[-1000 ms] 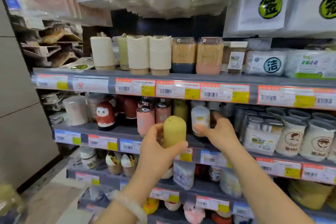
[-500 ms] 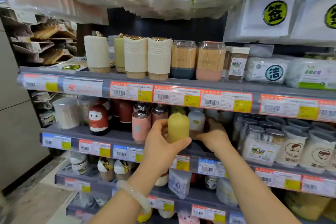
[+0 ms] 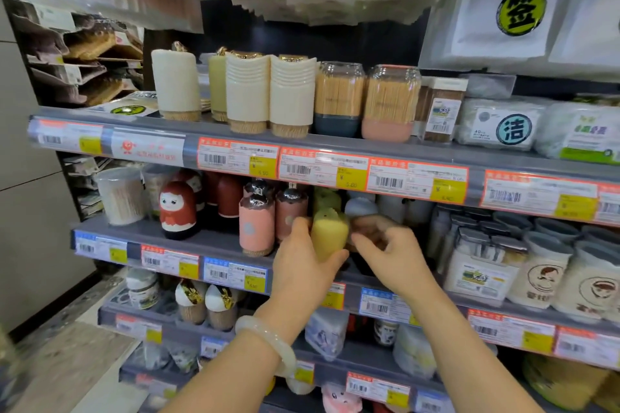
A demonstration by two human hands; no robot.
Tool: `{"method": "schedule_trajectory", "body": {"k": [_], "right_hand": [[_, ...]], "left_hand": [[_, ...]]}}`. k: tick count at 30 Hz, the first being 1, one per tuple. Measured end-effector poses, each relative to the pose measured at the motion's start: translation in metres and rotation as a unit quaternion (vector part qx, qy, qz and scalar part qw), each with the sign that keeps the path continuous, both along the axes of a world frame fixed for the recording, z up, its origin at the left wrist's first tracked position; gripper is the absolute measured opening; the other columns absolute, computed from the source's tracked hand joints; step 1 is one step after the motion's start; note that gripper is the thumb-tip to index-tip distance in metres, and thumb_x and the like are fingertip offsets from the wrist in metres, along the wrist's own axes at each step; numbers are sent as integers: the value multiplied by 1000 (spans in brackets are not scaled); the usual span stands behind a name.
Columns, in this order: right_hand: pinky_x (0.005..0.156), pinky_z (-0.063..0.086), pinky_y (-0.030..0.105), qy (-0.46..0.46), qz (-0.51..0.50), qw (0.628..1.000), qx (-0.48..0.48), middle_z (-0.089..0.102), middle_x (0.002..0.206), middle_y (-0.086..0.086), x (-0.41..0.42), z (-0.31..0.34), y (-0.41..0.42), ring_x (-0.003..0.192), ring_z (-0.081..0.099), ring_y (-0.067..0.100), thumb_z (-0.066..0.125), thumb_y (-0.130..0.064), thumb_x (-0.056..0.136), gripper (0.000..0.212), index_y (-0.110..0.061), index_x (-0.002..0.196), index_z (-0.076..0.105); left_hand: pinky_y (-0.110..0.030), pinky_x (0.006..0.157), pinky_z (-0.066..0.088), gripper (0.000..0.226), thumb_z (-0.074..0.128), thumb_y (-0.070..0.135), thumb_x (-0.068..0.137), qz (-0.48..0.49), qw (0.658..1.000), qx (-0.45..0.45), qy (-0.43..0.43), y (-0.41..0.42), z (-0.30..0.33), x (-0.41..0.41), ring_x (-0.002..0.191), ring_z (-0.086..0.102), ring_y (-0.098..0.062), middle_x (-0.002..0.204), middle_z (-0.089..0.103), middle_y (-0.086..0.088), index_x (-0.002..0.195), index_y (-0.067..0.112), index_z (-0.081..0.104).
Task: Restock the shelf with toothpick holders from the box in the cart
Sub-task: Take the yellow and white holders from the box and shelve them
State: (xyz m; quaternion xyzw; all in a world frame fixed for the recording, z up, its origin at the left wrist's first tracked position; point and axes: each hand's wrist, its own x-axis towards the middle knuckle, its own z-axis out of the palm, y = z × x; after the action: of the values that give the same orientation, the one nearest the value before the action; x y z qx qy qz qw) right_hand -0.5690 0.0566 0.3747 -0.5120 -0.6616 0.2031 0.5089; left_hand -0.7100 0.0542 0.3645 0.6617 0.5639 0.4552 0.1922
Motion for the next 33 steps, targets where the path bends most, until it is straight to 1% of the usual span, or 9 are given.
{"method": "schedule_trajectory", "body": {"k": [4, 7, 10, 14, 16, 21, 25, 28, 33], "right_hand": [[67, 48, 22, -90, 29, 995, -43, 70, 84, 2, -4, -2, 1, 73, 61, 13, 61, -8, 86, 18, -21, 98, 66], [76, 49, 24, -150, 58, 985, -59, 68, 99, 1, -7, -4, 1, 87, 62, 10, 61, -12, 87, 27, -17, 113, 62], [88, 51, 28, -117, 70, 988, -75, 67, 107, 0, -8, -5, 2, 100, 63, 12, 62, -12, 87, 28, -16, 114, 58], [77, 51, 24, -66, 51, 994, -74, 63, 91, 2, -6, -4, 1, 84, 61, 14, 65, -5, 84, 27, -19, 104, 54], [75, 48, 21, -66, 50, 994, -73, 60, 89, 0, -5, -4, 0, 82, 58, 13, 65, -4, 83, 27, -18, 104, 55], [91, 51, 29, -36, 80, 993, -85, 64, 104, 3, -6, -4, 0, 101, 63, 14, 61, -1, 86, 25, -16, 104, 54], [82, 54, 30, -32, 54, 995, -78, 65, 95, 1, -6, -5, 0, 88, 64, 10, 67, -10, 84, 25, -17, 104, 54], [75, 53, 27, -80, 27, 995, -61, 65, 92, 1, -10, -5, -1, 76, 59, 8, 70, -21, 83, 29, -16, 109, 59], [66, 46, 22, -89, 21, 993, -68, 67, 89, 0, -11, -6, -1, 76, 61, 6, 70, -23, 83, 22, -17, 101, 59]], "left_hand": [[-27, 86, 35, 54, 71, 32, 81, 2, 997, 6, 74, 4, 6, -7, 116, 47, -27, 125, 47, -13, 122, 5, 48], [-35, 84, 44, 47, 67, 22, 84, -12, 999, -5, 47, 2, 7, -9, 108, 54, -30, 117, 56, -14, 120, 5, 43], [-38, 78, 50, 51, 70, 19, 82, -20, 1000, -13, 3, -3, 8, -11, 98, 60, -27, 105, 59, -6, 119, 6, 37], [-29, 79, 45, 56, 79, 29, 73, -12, 1000, 3, 26, -1, 5, -13, 101, 55, -22, 108, 50, -4, 114, 9, 45], [-31, 83, 45, 57, 80, 33, 70, -8, 999, 12, 47, 1, 4, -13, 102, 52, -24, 109, 48, -7, 112, 8, 51], [-32, 79, 48, 53, 76, 22, 77, -39, 999, 8, 9, -3, 6, -15, 97, 58, -19, 104, 59, -2, 117, 9, 43], [-20, 77, 39, 49, 68, 14, 84, -54, 998, 8, -6, -5, 6, -18, 95, 51, -10, 105, 52, 3, 123, 8, 39], [-25, 85, 40, 44, 67, 18, 84, -44, 998, 31, 39, -3, 3, -19, 107, 51, -20, 113, 46, -5, 122, 9, 47], [-29, 78, 43, 40, 71, 22, 81, -63, 997, 34, 42, -3, 3, -21, 98, 56, -22, 105, 56, -5, 112, 8, 50]]}}
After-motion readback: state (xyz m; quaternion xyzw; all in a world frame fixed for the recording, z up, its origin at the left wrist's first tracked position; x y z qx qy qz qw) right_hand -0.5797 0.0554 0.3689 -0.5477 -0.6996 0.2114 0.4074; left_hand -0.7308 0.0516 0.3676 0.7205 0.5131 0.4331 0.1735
